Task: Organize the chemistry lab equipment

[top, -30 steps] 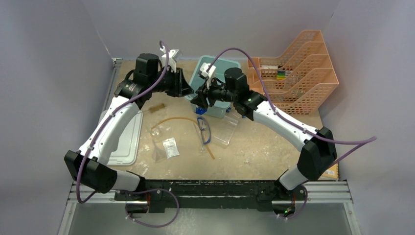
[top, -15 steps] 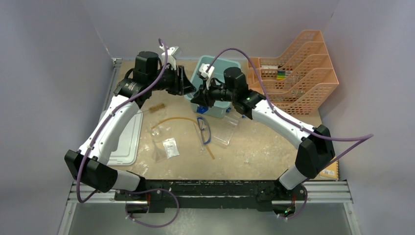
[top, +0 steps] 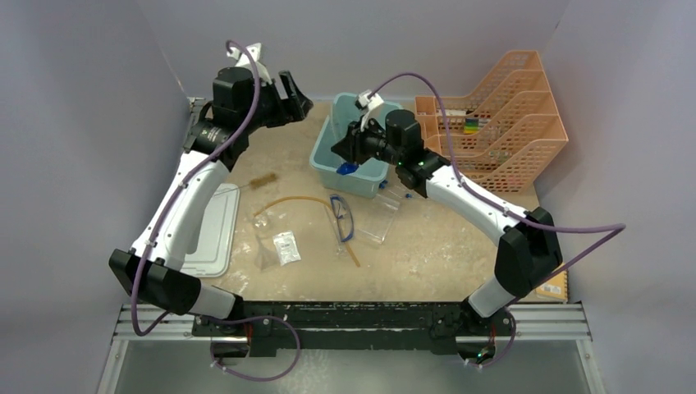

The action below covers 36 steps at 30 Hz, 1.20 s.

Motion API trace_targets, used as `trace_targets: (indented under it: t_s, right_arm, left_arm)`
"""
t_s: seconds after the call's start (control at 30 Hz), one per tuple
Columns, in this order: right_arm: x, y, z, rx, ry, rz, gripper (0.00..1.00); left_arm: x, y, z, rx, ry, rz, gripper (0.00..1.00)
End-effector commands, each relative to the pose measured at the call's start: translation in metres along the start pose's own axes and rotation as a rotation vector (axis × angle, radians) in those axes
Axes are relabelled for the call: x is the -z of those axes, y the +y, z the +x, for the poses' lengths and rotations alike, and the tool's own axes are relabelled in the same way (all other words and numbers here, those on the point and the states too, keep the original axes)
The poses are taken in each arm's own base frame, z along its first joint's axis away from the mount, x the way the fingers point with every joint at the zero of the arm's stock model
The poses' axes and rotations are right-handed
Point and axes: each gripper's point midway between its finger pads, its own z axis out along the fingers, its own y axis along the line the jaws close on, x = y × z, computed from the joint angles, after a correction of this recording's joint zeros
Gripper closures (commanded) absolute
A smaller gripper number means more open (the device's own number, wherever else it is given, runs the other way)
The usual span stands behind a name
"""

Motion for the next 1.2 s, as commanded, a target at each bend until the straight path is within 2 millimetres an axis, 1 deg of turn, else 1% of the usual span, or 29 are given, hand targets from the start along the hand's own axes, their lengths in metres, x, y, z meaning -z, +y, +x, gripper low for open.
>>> trace_targets:
  t_s: [0.0, 0.07, 0.13, 0.27, 0.4, 0.5, 0.57, 0.63, 0.77, 0.83, 0.93, 1.03, 1.17]
  right_arm:
    - [0.006, -0.060, -0.054, -0.267, -0.153, 0.358, 0.95]
    - [-0.002, -0.083, -0.041, -0.331, -0.088, 0.470, 0.97]
    - [-0.008, -0.099, -0.028, -0.393, -0.042, 0.532, 0.98]
    - [-0.025, -0.117, -0.006, -0.498, 0.010, 0.595, 1.00]
    - [-0.037, -0.131, 0.020, -0.572, 0.049, 0.660, 1.00]
    - [-0.049, -0.138, 0.031, -0.593, 0.086, 0.678, 1.00]
    - [-0.059, -0.143, 0.043, -0.602, 0.125, 0.686, 1.00]
    - [-0.068, -0.145, 0.052, -0.630, 0.150, 0.690, 1.00]
    - [-0.080, -0.153, 0.063, -0.651, 0.161, 0.704, 0.99]
    - [-0.086, -0.156, 0.074, -0.674, 0.180, 0.717, 0.98]
    - [-0.092, -0.160, 0.087, -0.706, 0.198, 0.733, 0.97]
    - [-0.101, -0.167, 0.089, -0.706, 0.169, 0.755, 0.97]
    - [-0.104, -0.174, 0.106, -0.725, 0.197, 0.795, 0.95]
  left_arm:
    - [0.023, 0.039, -0.054, 0.059, -0.223, -0.206, 0.22]
    - [0.025, 0.048, -0.046, 0.059, -0.207, -0.249, 0.23]
    - [0.028, 0.054, -0.036, 0.065, -0.182, -0.272, 0.23]
    - [0.032, 0.066, -0.018, 0.065, -0.136, -0.319, 0.23]
    - [0.036, 0.077, -0.007, 0.059, -0.115, -0.365, 0.23]
    - [0.037, 0.087, 0.001, 0.054, -0.099, -0.405, 0.23]
    - [0.034, 0.092, 0.008, 0.063, -0.084, -0.422, 0.24]
    - [0.031, 0.093, 0.016, 0.074, -0.062, -0.420, 0.24]
    - [0.024, 0.096, 0.029, 0.079, -0.018, -0.414, 0.26]
    - [0.021, 0.098, 0.034, 0.075, 0.002, -0.419, 0.26]
    - [0.018, 0.100, 0.039, 0.071, 0.019, -0.422, 0.26]
    - [0.015, 0.099, 0.043, 0.073, 0.031, -0.409, 0.27]
    - [0.013, 0.099, 0.045, 0.082, 0.032, -0.402, 0.27]
